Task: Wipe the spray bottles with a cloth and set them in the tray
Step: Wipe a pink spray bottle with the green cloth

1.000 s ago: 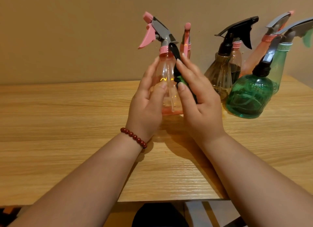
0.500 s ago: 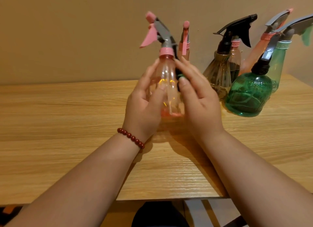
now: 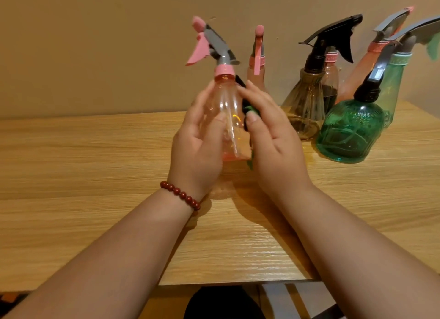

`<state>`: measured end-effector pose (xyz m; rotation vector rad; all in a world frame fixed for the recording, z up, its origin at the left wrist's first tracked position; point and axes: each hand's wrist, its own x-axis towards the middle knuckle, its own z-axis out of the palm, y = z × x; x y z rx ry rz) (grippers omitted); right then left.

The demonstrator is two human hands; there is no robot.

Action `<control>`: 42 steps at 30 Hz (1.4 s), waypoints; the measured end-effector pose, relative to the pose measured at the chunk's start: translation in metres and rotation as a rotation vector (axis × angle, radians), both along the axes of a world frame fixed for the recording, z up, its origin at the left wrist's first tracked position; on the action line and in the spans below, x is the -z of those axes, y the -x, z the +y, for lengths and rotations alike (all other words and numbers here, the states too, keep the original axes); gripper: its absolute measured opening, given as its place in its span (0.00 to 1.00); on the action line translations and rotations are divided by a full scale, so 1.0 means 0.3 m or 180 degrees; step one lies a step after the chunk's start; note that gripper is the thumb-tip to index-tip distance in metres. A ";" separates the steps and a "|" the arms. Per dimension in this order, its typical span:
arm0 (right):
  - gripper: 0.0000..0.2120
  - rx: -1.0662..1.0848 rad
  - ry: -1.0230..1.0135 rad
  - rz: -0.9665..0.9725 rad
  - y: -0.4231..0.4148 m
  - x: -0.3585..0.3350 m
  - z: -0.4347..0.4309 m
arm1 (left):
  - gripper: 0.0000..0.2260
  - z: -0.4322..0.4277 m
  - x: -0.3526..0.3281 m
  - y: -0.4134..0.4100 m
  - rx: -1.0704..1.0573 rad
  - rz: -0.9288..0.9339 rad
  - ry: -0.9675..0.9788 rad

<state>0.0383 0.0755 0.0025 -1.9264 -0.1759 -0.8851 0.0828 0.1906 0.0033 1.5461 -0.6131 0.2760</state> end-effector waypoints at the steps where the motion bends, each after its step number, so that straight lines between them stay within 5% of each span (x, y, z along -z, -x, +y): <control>1: 0.18 -0.0013 -0.0245 0.0058 0.000 -0.004 -0.011 | 0.21 -0.001 0.005 0.004 0.0097 -0.0064 -0.0108; 5: 0.19 -0.0231 -0.0660 0.0039 0.011 -0.006 -0.033 | 0.21 -0.012 0.012 0.011 0.0214 -0.0144 -0.0178; 10: 0.19 0.0039 0.0504 -0.0280 0.012 0.012 -0.002 | 0.18 -0.013 0.008 0.007 -0.0065 -0.0048 -0.0110; 16: 0.18 -0.0146 -0.1009 0.0386 -0.002 -0.002 -0.015 | 0.20 -0.012 0.013 0.011 0.0067 0.0080 -0.0043; 21: 0.19 0.0220 0.0437 -0.0221 0.011 0.013 0.008 | 0.19 -0.023 0.013 0.005 -0.0026 -0.0001 -0.0122; 28: 0.17 -0.0065 -0.1497 0.0532 0.000 -0.002 -0.011 | 0.23 -0.024 0.015 0.011 -0.0024 -0.0196 -0.0220; 33: 0.19 0.0276 0.0256 -0.0309 0.015 0.018 0.020 | 0.23 -0.031 0.019 -0.002 -0.0063 -0.0203 -0.0298; 35: 0.19 0.0298 0.0399 -0.0393 0.007 0.020 0.027 | 0.23 -0.028 0.014 -0.003 -0.0021 -0.0171 -0.0224; 40: 0.18 -0.0019 -0.1219 0.0195 0.015 -0.005 0.013 | 0.24 -0.018 0.012 0.011 0.0164 -0.0125 0.0011; 42: 0.18 -0.0066 -0.1268 0.0224 0.018 -0.004 0.008 | 0.25 -0.023 0.014 0.011 0.0171 -0.0145 -0.0021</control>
